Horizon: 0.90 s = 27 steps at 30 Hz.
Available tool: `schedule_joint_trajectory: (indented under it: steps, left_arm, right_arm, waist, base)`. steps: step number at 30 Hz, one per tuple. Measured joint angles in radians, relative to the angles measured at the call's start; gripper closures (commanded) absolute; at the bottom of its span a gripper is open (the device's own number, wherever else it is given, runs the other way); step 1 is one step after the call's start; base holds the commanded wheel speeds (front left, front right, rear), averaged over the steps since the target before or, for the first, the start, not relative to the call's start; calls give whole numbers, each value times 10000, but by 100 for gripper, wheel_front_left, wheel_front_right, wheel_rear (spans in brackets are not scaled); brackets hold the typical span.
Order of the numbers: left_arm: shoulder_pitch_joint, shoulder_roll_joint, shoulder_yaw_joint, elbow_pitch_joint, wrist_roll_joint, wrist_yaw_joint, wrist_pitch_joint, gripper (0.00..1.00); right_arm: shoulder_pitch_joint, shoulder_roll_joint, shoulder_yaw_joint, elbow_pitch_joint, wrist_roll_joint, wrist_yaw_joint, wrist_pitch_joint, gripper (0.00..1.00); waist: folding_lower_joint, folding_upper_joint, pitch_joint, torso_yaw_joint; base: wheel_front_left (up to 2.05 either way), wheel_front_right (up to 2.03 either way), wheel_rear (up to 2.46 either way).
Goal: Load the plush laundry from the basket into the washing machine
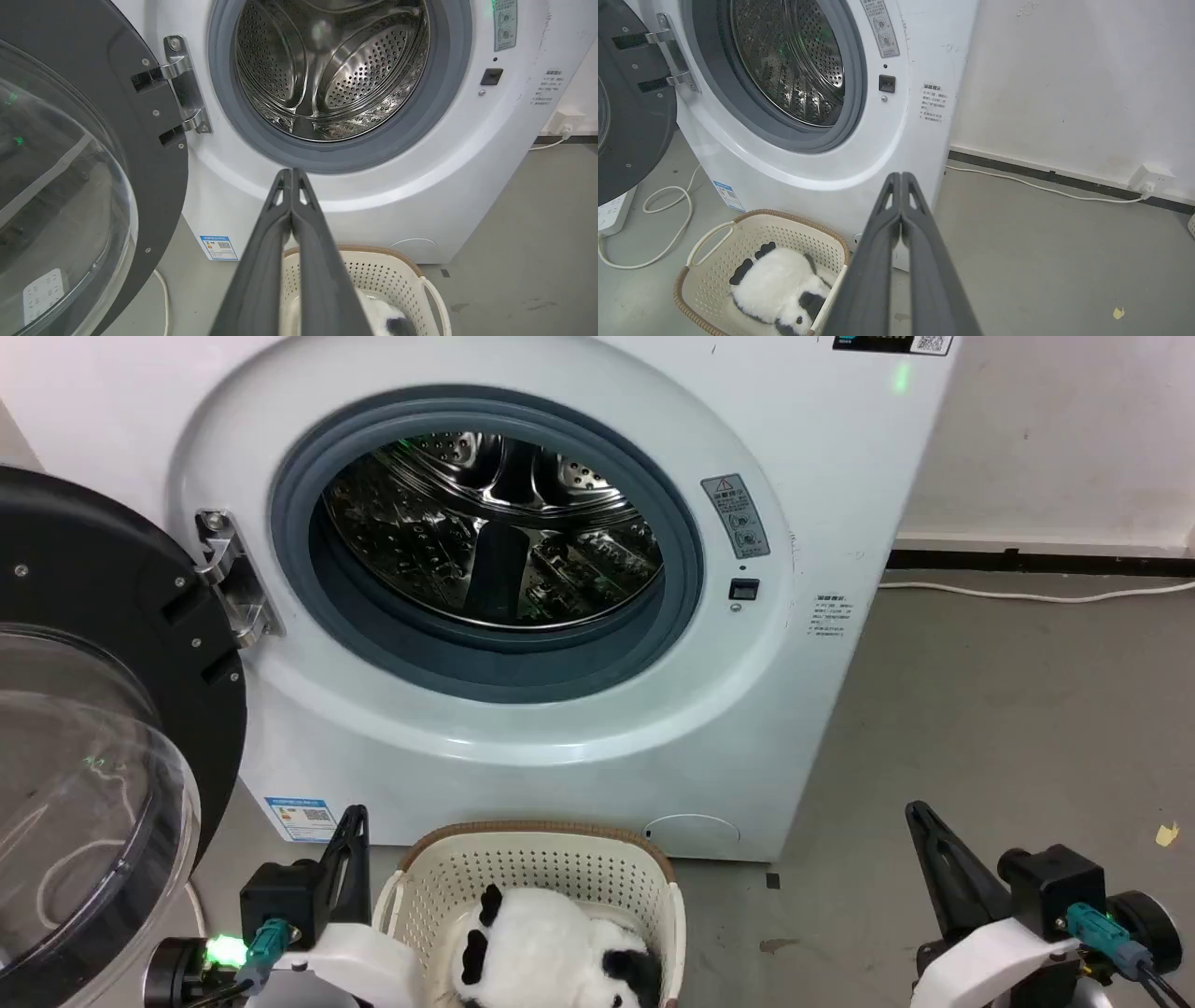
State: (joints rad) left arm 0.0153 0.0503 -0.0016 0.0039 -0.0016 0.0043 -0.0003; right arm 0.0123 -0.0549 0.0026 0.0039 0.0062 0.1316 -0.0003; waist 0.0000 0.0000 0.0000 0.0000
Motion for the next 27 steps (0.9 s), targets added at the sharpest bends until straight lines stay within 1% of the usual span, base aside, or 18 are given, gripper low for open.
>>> schedule_joint_trajectory:
  steps: [27]
  left_arm:
    - [0, 0, 0, 0, 0, 0, 0, 100]
  right_arm:
    - [0, 0, -2, 0, 0, 0, 0, 100]
  waist:
    - [0, 0, 0, 0]
  base:
    - [0, 0, 0]
